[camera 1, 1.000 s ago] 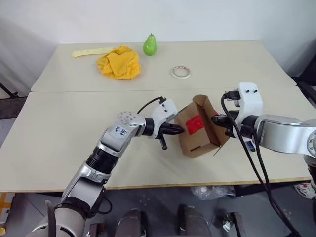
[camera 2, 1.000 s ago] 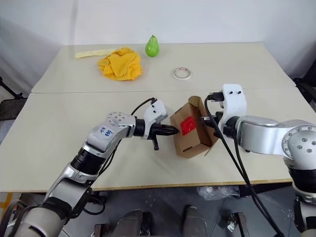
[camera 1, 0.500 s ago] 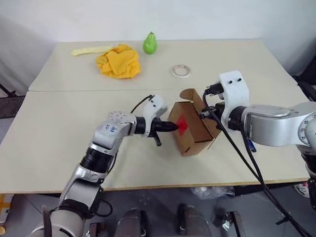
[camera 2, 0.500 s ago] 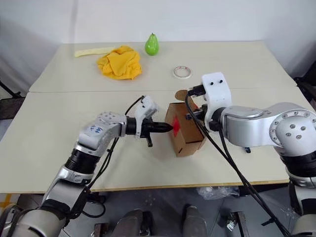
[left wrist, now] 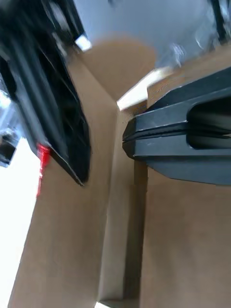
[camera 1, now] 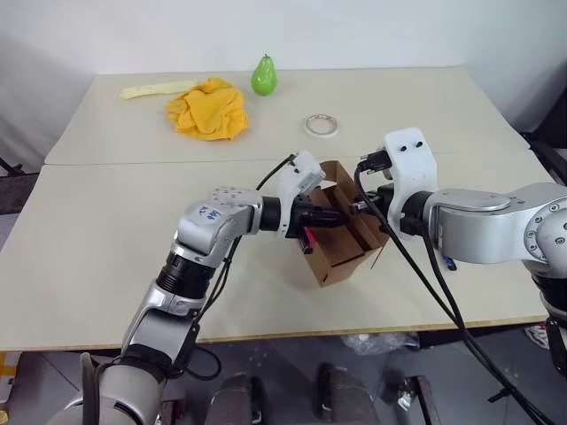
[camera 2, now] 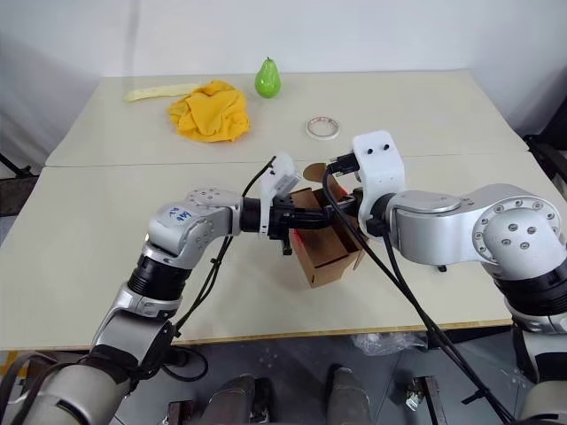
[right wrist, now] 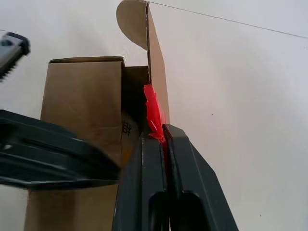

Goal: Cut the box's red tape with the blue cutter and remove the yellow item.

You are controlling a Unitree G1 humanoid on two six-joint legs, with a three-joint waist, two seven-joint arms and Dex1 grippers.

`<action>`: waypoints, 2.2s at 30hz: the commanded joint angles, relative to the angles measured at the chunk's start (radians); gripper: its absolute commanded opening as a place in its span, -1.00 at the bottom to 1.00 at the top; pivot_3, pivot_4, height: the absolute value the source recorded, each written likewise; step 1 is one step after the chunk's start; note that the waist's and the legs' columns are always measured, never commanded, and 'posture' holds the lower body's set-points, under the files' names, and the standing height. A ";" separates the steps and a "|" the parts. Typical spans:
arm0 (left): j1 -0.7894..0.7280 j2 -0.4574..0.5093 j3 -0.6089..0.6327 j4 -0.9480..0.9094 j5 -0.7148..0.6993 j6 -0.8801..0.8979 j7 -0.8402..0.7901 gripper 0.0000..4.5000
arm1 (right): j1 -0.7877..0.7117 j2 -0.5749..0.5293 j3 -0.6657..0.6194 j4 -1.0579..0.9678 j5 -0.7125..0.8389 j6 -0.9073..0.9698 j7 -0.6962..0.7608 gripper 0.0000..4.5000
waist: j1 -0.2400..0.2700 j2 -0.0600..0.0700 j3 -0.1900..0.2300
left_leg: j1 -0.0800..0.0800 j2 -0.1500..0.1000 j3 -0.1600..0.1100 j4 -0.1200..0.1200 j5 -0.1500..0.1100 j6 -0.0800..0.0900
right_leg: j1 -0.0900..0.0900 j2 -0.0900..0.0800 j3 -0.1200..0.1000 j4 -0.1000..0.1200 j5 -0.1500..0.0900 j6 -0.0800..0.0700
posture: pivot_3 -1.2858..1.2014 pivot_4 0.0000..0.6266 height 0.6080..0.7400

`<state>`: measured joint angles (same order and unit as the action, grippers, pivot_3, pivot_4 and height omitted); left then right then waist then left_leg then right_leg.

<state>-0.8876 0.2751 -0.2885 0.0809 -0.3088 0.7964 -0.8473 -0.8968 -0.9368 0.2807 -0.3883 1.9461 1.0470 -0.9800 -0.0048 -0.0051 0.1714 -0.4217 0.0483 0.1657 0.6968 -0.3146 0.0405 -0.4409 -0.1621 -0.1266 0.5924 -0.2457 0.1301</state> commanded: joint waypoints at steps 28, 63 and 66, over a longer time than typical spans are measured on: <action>0.110 0.340 -0.190 -0.151 0.246 -0.097 -0.161 -1.00 | 0.281 -0.119 -0.123 -0.013 0.026 -0.056 0.029 -0.98 | 0.003 -0.001 -0.001 | 0.009 0.003 0.006 0.000 0.000 0.000 | 0.002 0.000 0.007 0.000 0.001 -0.003 | 0.03 -0.52 1.00; 0.080 0.249 -0.130 0.026 0.328 -0.130 -0.135 -1.00 | 0.260 -0.011 -0.134 -0.028 -0.217 -0.008 0.211 0.06 | 0.029 -0.001 0.000 | 0.009 0.002 0.002 0.000 -0.003 0.006 | 0.010 -0.004 0.005 -0.003 0.001 -0.002 | 0.03 -0.52 1.00; 0.067 0.253 -0.115 0.052 0.323 -0.129 -0.135 -1.00 | 0.271 -0.054 -0.177 -0.028 -0.313 0.008 0.310 0.52 | 0.029 -0.001 0.000 | 0.009 0.002 0.002 0.000 -0.003 0.006 | 0.009 -0.003 0.004 -0.003 0.002 -0.001 | 0.03 -0.52 1.00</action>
<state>-0.8056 0.5251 -0.4262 0.1132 0.0053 0.6714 -0.9928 -0.6196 -0.9551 0.1622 -0.3886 1.6905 1.0480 -0.7353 0.0237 -0.0058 0.1712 -0.4133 0.0499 0.1680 0.6973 -0.3179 0.0462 -0.4321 -0.1657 -0.1222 0.5897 -0.2442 0.1286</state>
